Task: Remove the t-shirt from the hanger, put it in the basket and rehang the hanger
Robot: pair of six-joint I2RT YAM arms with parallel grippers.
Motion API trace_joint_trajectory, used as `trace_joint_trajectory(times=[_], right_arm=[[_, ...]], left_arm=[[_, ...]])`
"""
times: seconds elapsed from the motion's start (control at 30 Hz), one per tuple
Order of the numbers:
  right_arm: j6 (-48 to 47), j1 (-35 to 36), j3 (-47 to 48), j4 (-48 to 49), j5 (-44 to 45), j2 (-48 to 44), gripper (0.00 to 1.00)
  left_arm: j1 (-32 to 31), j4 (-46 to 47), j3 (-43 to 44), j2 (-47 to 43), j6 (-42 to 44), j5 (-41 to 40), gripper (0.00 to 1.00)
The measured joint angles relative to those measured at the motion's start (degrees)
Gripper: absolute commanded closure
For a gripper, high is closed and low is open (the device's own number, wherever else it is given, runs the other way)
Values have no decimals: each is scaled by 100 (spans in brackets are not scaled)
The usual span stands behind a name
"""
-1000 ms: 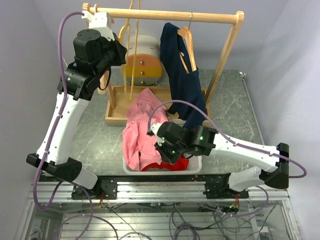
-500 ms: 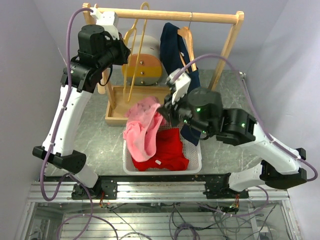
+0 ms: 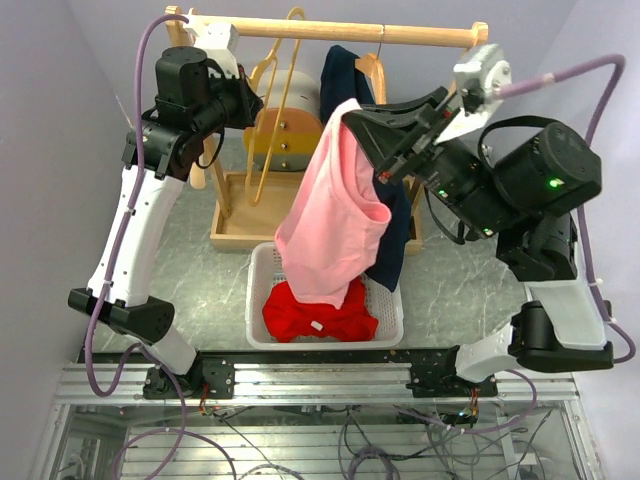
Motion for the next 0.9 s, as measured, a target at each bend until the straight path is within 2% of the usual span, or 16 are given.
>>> trace_joint_trajectory(times=[0.1, 0.2, 0.5, 0.9], right_arm=[[-170, 0, -448, 494, -315, -319, 100], [-225, 0, -476, 785, -527, -404, 100], [-240, 0, -413, 1062, -870, -415, 100], [-214, 0, -1023, 1502, -859, -966, 100]], left_arm=[[4, -22, 2, 9, 20, 7, 93], [17, -28, 2, 9, 42, 24, 93], [116, -31, 2, 9, 74, 111, 93], [286, -33, -2, 9, 127, 260, 93]])
